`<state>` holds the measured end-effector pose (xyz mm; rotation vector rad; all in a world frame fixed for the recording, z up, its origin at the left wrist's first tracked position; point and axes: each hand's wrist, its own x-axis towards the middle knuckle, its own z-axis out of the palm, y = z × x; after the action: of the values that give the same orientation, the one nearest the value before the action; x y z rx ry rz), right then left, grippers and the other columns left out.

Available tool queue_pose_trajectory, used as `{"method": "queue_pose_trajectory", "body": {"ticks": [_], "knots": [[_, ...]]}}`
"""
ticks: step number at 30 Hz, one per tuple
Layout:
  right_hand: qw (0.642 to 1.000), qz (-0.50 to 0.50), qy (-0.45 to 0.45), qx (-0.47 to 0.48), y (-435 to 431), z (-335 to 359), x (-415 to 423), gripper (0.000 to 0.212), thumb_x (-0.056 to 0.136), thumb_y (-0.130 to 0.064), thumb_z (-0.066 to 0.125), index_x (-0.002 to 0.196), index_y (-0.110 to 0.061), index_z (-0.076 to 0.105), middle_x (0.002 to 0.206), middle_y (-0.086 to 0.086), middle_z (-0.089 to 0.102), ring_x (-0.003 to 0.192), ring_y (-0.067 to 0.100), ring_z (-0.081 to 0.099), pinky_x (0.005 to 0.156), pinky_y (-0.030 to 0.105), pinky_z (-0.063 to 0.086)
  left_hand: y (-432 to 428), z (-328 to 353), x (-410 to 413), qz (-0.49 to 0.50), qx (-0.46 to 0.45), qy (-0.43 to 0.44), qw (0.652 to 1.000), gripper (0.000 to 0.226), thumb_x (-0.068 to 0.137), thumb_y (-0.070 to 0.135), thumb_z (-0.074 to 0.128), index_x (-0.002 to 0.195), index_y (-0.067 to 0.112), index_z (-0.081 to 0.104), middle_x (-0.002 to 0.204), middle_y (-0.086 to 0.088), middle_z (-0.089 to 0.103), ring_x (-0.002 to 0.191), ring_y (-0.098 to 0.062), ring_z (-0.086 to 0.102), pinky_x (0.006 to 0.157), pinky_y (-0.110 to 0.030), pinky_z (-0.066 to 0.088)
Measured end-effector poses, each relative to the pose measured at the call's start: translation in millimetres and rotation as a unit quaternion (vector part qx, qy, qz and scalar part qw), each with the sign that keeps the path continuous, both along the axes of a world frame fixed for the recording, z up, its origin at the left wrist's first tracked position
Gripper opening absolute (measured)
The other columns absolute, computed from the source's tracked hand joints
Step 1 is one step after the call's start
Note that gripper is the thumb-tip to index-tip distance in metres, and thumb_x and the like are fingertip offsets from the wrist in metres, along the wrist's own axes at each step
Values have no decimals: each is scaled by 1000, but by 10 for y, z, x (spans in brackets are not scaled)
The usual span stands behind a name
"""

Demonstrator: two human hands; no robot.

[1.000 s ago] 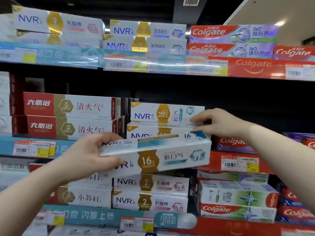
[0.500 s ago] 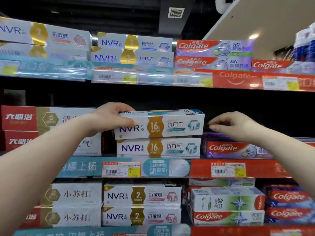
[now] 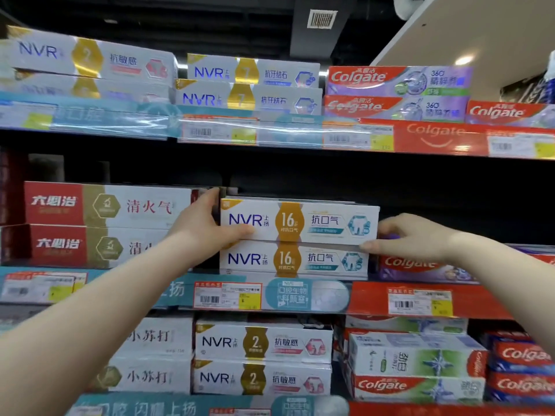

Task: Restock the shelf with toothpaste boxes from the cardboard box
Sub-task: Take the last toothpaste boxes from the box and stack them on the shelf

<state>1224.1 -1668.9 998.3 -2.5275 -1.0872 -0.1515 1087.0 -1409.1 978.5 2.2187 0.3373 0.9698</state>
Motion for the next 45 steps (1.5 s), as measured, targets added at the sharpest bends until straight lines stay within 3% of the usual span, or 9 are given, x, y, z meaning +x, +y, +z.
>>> {"method": "queue_pose_trajectory", "body": {"ticks": [3, 6, 8, 12, 15, 18, 22, 33, 45], "knots": [[999, -7, -45, -2, 34, -37, 88, 82, 49, -82, 43, 93, -20, 72, 100, -1, 73, 92, 19, 67, 87, 41, 52, 31, -96, -46, 12, 6, 54, 998, 52, 75, 34, 71, 121, 18, 52, 113, -1, 64, 99, -21, 61, 83, -34, 50], [998, -6, -55, 4, 63, -113, 233, 97, 47, -90, 40, 87, -6, 68, 93, 13, 72, 80, 31, 67, 75, 45, 53, 54, -162, -58, 19, 21, 62, 998, 25, 80, 36, 65, 97, 19, 61, 104, -4, 69, 89, -19, 63, 77, -34, 53], [998, -19, -52, 2, 90, -130, 221, 76, 66, -74, 51, 81, -1, 66, 85, 17, 71, 61, 26, 59, 59, 38, 47, 53, -179, -48, 17, 25, 55, 998, 15, 82, 36, 63, 85, 22, 58, 94, -3, 69, 82, -17, 62, 66, -28, 51], [998, -31, -53, 16, 126, -132, 176, 56, 80, -53, 57, 71, 2, 64, 66, 13, 64, 54, 17, 45, 55, 31, 37, 82, -203, 15, 21, 8, 39, 999, 20, 85, 33, 60, 68, 24, 52, 83, -1, 64, 71, -10, 59, 56, -23, 47], [997, -32, -59, 28, 177, -137, 155, 51, 81, -48, 59, 59, -2, 60, 55, 6, 54, 49, 15, 40, 53, 30, 33, 104, -218, 53, 23, -5, 32, 999, 19, 85, 31, 59, 70, 23, 52, 85, -2, 64, 70, -7, 59, 56, -22, 48], [996, -35, -72, 30, 205, -149, 156, 50, 82, -46, 59, 49, -10, 49, 47, 0, 44, 44, 14, 34, 49, 29, 29, 107, -218, 66, 21, -24, 31, 999, 16, 85, 32, 60, 73, 24, 53, 90, -4, 67, 77, -14, 63, 66, -30, 55], [997, -39, -53, 37, 185, -144, 192, 48, 80, -49, 60, 49, -13, 53, 46, -2, 49, 43, 12, 38, 49, 27, 31, 90, -229, 40, 6, -53, 24, 998, 9, 84, 28, 61, 86, 20, 58, 99, -6, 69, 87, -19, 66, 80, -38, 57], [997, -36, -58, 46, 189, -119, 173, 51, 78, -47, 64, 42, -13, 51, 39, -3, 41, 31, 9, 31, 41, 21, 25, 98, -239, 52, 6, -66, 25, 997, 16, 85, 28, 60, 93, 15, 61, 103, -9, 71, 88, -21, 67, 81, -41, 57], [997, -44, -28, 53, 198, -113, 170, 50, 77, -48, 64, 57, -3, 63, 49, 2, 48, 43, 12, 33, 49, 27, 29, 120, -251, 72, 8, -67, 14, 998, 19, 84, 29, 62, 97, 16, 62, 103, -8, 71, 88, -20, 67, 78, -38, 57]]}}
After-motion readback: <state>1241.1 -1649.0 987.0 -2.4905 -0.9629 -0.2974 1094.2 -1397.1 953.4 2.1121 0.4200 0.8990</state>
